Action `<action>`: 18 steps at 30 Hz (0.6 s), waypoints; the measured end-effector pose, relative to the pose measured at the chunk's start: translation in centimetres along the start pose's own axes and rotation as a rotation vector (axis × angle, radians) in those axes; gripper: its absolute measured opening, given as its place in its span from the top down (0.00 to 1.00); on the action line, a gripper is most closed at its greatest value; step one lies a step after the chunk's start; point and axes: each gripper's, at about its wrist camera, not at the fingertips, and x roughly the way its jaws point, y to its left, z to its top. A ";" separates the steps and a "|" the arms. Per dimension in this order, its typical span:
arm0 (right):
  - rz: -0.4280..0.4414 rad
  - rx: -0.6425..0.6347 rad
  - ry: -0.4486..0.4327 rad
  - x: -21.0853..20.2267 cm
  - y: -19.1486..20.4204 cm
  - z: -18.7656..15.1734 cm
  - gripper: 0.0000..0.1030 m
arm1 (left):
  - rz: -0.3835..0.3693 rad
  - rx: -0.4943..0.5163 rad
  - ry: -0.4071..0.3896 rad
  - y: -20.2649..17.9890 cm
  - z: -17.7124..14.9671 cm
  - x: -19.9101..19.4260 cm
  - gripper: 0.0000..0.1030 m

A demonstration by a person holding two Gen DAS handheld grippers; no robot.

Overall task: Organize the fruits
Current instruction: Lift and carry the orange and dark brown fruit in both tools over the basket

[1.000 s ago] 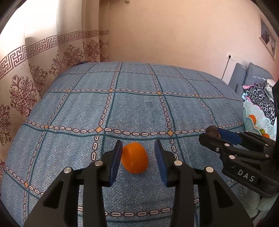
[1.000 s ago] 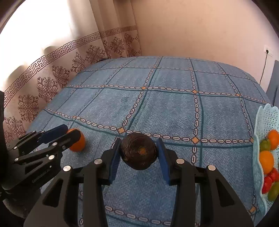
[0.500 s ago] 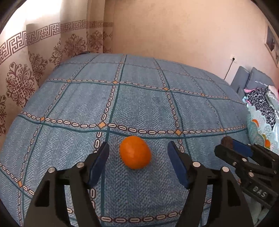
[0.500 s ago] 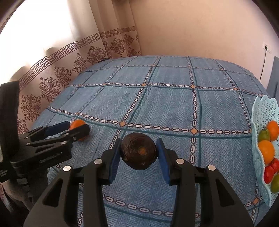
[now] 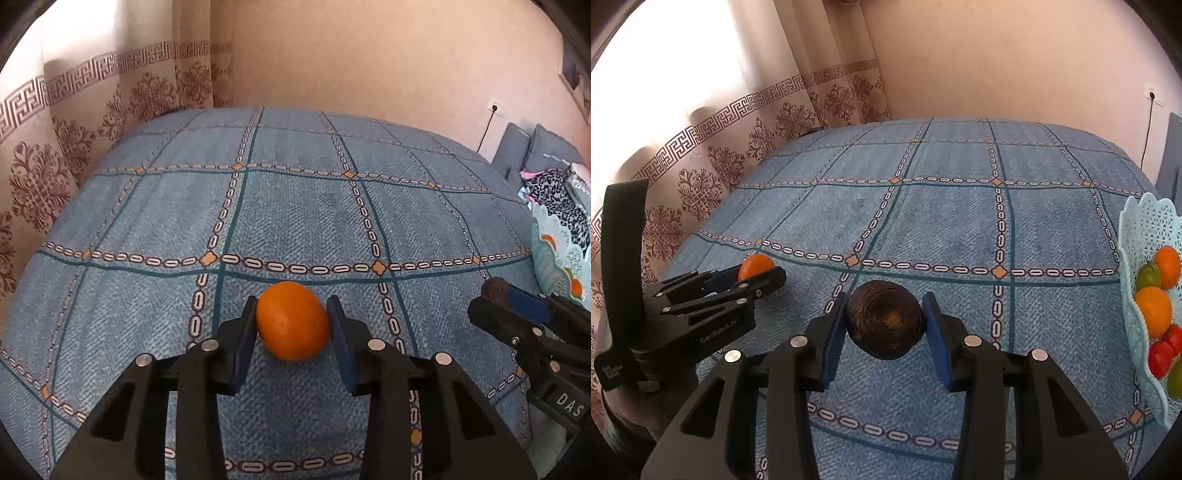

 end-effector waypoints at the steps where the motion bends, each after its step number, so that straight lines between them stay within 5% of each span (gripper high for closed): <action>1: 0.000 0.001 -0.002 -0.1 0.0 0.0 0.59 | 0.004 0.005 -0.006 -0.2 0.0 -0.3 0.63; 18: 0.003 0.022 -0.033 -2.7 -0.9 -1.0 0.59 | 0.012 0.039 -0.040 -2.7 -1.4 -3.3 0.63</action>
